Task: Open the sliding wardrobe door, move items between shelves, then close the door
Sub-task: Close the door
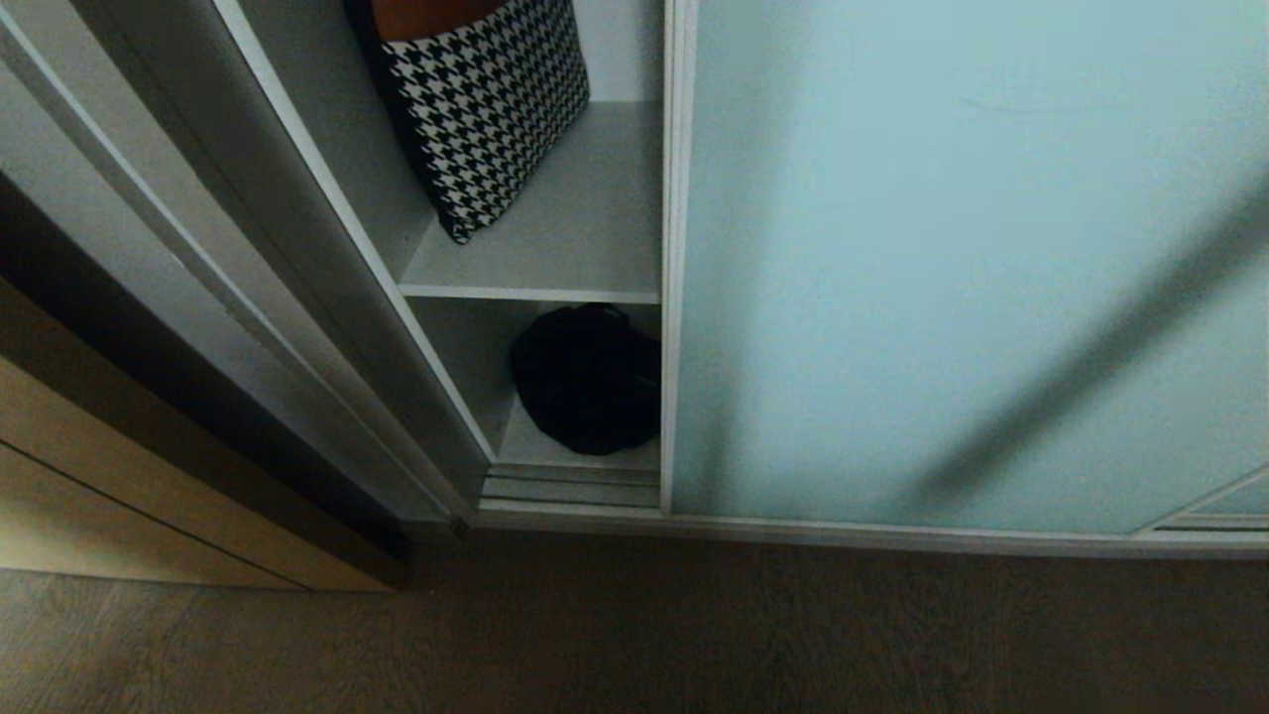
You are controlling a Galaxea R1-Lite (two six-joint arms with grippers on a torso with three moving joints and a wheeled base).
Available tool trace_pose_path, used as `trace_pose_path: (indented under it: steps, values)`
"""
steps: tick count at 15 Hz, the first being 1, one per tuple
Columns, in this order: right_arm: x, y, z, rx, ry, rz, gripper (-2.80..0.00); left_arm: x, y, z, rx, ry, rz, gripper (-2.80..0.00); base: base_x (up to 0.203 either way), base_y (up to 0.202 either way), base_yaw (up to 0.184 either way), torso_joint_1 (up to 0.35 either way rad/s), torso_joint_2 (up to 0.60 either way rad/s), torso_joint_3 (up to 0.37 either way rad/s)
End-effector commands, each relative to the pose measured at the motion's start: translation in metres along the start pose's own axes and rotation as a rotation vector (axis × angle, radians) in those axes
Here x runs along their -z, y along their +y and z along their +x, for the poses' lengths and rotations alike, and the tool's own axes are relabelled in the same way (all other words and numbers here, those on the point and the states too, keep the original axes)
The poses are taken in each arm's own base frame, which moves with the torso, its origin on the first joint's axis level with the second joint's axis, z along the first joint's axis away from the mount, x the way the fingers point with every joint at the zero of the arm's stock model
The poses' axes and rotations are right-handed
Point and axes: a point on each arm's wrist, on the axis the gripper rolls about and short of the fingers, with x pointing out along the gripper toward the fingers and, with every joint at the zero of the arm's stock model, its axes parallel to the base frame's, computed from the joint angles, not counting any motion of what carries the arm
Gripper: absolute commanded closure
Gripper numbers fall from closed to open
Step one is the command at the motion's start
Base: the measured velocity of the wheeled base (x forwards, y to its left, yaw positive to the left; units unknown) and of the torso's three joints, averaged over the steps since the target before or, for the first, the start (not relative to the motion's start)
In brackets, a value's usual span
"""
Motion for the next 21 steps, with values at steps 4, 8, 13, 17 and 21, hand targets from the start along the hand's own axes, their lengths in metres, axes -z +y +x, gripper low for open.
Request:
trace_pose_path:
  steps: [4,8,13,17,21]
  values:
    - [0.060,-0.030,0.038,-0.164,0.214,0.333,0.00,0.000,0.000,0.000,-0.001,0.001,0.000,0.00,0.000,0.000,0.000,0.000,0.00,0.000]
    - [0.082,-0.034,0.046,-0.280,0.377,0.603,0.00,0.000,0.000,0.000,-0.001,0.001,0.000,0.00,0.000,0.000,0.000,0.000,0.00,0.000]
    - [0.118,-0.047,0.056,-0.327,0.569,0.821,0.00,0.000,0.000,0.000,-0.001,0.001,0.000,0.00,0.000,0.000,0.000,0.000,0.00,0.000]
    - [0.148,-0.049,0.065,-0.317,0.621,0.860,0.00,0.000,0.000,0.000,-0.001,0.001,0.000,0.00,0.000,0.000,0.000,0.000,0.00,0.000]
    - [0.177,-0.038,0.067,-0.285,0.728,0.931,0.00,0.000,0.000,0.000,-0.001,0.001,0.000,0.00,0.000,0.000,0.000,0.000,0.00,0.000]
